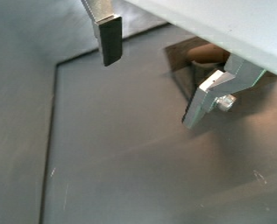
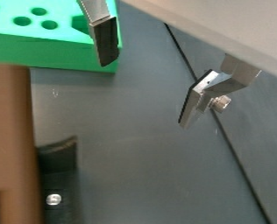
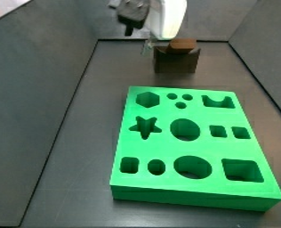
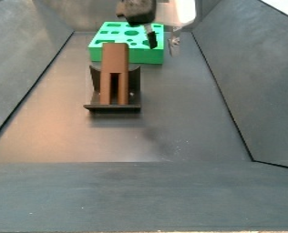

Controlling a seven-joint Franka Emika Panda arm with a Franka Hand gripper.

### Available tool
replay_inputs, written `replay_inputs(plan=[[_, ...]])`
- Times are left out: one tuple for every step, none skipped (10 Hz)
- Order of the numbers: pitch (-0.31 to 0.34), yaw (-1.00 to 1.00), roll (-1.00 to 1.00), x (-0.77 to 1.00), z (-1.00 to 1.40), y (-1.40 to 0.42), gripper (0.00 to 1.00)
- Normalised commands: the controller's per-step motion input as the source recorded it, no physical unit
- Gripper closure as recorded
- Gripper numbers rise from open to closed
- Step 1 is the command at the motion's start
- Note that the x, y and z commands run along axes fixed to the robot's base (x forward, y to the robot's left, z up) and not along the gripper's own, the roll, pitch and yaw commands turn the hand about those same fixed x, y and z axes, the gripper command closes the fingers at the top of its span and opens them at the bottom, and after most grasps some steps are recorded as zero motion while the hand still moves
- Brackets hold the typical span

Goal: Pick up the square-circle object. Move up. Place the square-circle object on the fixture. Regrasp the square-circle object. Rotate the square-circle object. Move to above the board. Insert the square-circle object.
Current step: Regrasp the square-circle object.

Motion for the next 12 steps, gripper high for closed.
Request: replay_inputs(plan=[[-0.350, -1.00, 0.63, -0.05, 0.01, -0.01, 0.00], [-0.336, -1.00, 0.62, -0.05, 0.01, 0.00, 0.00], [-0.301, -1.00, 0.60, -0.05, 0.00, 0.00, 0.00], [-0.260, -1.00, 0.58, -0.05, 0.00, 0.00, 0.00], [-0.174, -0.96, 0.54, -0.05, 0.00, 0.00, 0.00], [-0.095, -0.81, 0.45, -0.05, -0.01, 0.00, 0.00], [0.040, -0.52, 0.28, -0.04, 0.00, 0.00, 0.00], [0.086, -0.41, 0.21, -0.04, 0.00, 0.00, 0.00], [0.139, -0.25, 0.12, -0.02, 0.01, 0.00, 0.00], [0.165, -0.21, 0.07, 1.00, 0.01, 0.00, 0.00], [0.187, -0.12, 0.06, 1.00, -0.01, 0.00, 0.00], [0.211, -0.07, 0.06, 1.00, -0.02, 0.00, 0.00]])
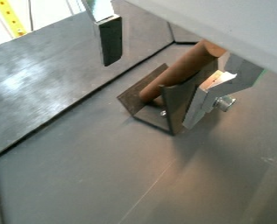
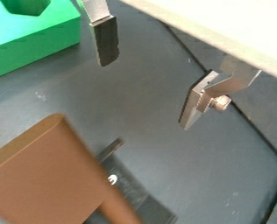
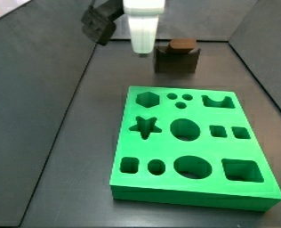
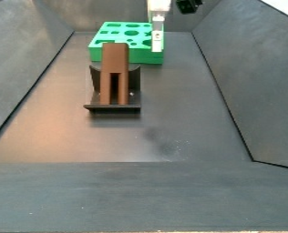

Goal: Pick up the square-circle object. Move up. Place the square-circle object on the fixture. Regrasp the square-circle object. Rotate the square-circle object. Move to above the board. Insert the square-circle object.
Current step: Regrasp the square-circle object.

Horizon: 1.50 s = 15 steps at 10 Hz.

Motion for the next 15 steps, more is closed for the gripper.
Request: replay_inputs(plan=[[0.215, -0.01, 0.05, 1.00, -0.01, 0.00, 0.00], [0.217, 0.00, 0.04, 1.00, -0.01, -0.01, 0.00], [0.211, 0.03, 0.02, 1.00, -0.01, -0.01, 0.00], [0.209, 0.04, 0.01, 1.00, -0.01, -0.01, 0.00], [0.203, 0.05, -0.01, 1.00, 0.00, -0.01, 0.00], [0.207, 0.06, -0.02, 1.00, 0.00, -0.01, 0.00], [0.205, 0.06, -0.02, 0.99, 0.00, -0.02, 0.00], [0.205, 0.06, -0.03, 0.93, 0.00, -0.02, 0.00], [0.212, 0.06, -0.04, 0.80, 0.00, -0.01, 0.00], [0.211, 0.06, -0.04, 0.72, 0.00, -0.01, 0.00], [0.205, 0.06, -0.04, 0.65, 0.00, -0.01, 0.00], [0.207, 0.06, -0.03, 0.57, 0.00, -0.01, 0.00], [0.205, 0.06, -0.03, 0.50, 0.00, -0.01, 0.00], [0.203, 0.06, -0.03, 0.42, 0.00, -0.01, 0.00], [0.207, 0.06, -0.03, 0.35, 0.00, -0.01, 0.00]])
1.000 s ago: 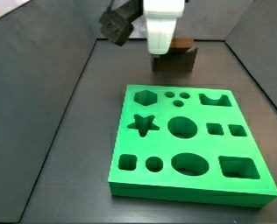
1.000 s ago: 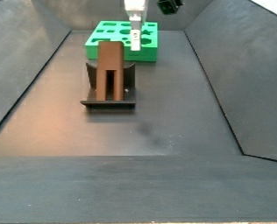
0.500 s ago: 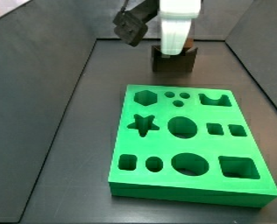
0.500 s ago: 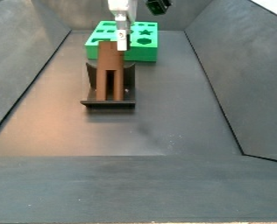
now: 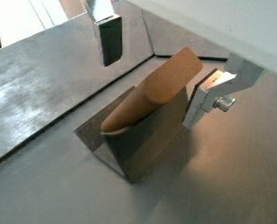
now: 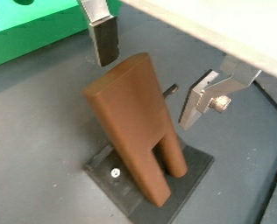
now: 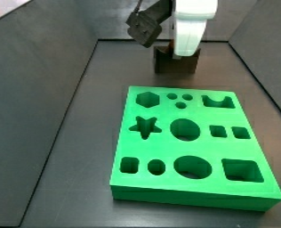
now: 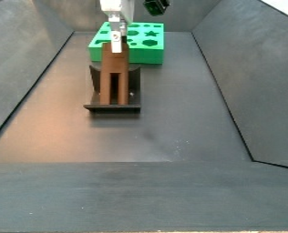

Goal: Pick up the square-circle object. Move up. Place the square-circle object on the fixture. Regrasp the square-circle object. Rotate the square-circle object. Move to above the board. Insert the square-circle object.
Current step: Regrasp the square-circle object, then rotate the square-circle object.

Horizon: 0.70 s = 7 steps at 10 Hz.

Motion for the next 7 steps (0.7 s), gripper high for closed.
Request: replay_inputs(plan=[[0.211, 0.06, -0.04, 0.29, 0.01, -0.01, 0.00], [0.214, 0.06, -0.04, 0.23, 0.00, -0.01, 0.00], [0.210, 0.06, -0.03, 0.16, 0.00, -0.01, 0.00], [0.209, 0.06, -0.03, 0.10, 0.00, -0.01, 0.00], [0.000, 0.00, 0.00, 0.00, 0.17, 0.50, 1.00], [0.000, 0.00, 0.00, -1.00, 0.75, 0.19, 1.00], [-0.008, 0.00, -0.01, -1.00, 0.75, 0.19, 1.00]])
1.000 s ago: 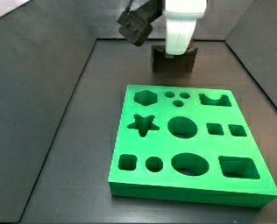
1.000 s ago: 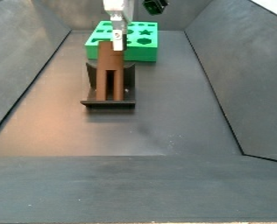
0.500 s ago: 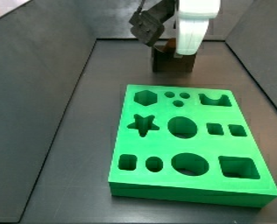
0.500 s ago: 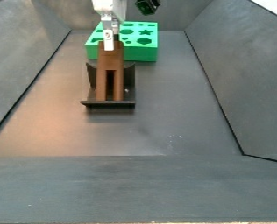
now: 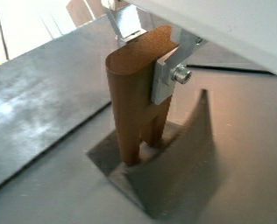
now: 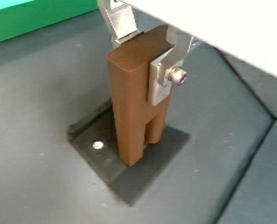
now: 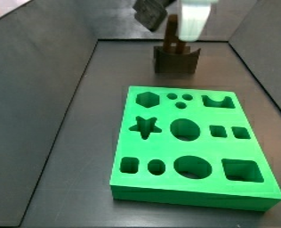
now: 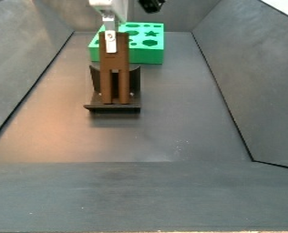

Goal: Pick up the square-circle object. Move up. Place the square-circle object on the fixture. Regrasp the square-circle object. Rotate the square-circle object. Move to above the board. Insert the square-circle object.
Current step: Rotate the square-circle object.

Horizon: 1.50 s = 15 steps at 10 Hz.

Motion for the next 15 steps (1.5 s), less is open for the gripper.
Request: replay_inputs(plan=[[-0.020, -0.02, -0.03, -1.00, 0.74, 0.17, 1.00], [-0.022, -0.02, -0.03, -1.00, 0.73, 0.16, 1.00], [-0.014, -0.03, -0.04, -1.00, 0.70, 0.15, 1.00], [0.001, -0.04, -0.04, -1.00, 0.67, 0.14, 1.00], [0.011, -0.04, -0.05, -1.00, 0.64, 0.13, 1.00], [0.020, -0.04, -0.05, -1.00, 0.62, 0.12, 1.00], [0.041, -0.04, -0.06, -1.00, 0.57, 0.11, 1.00], [0.048, -0.03, -0.06, -1.00, 0.55, 0.11, 1.00], [0.053, -0.03, -0.08, -0.97, 0.46, 0.09, 1.00], [0.060, -0.02, -0.09, -0.72, 0.27, 0.06, 1.00], [0.059, -0.02, -0.10, -0.53, 0.17, 0.04, 1.00], [0.059, -0.02, -0.10, -0.39, 0.13, 0.03, 1.00], [0.063, -0.98, -1.00, 0.00, 0.00, 0.00, 1.00], [0.081, -0.96, -1.00, 0.12, -0.06, 0.01, 1.00], [0.111, -0.93, -1.00, 0.08, -0.04, 0.06, 1.00]])
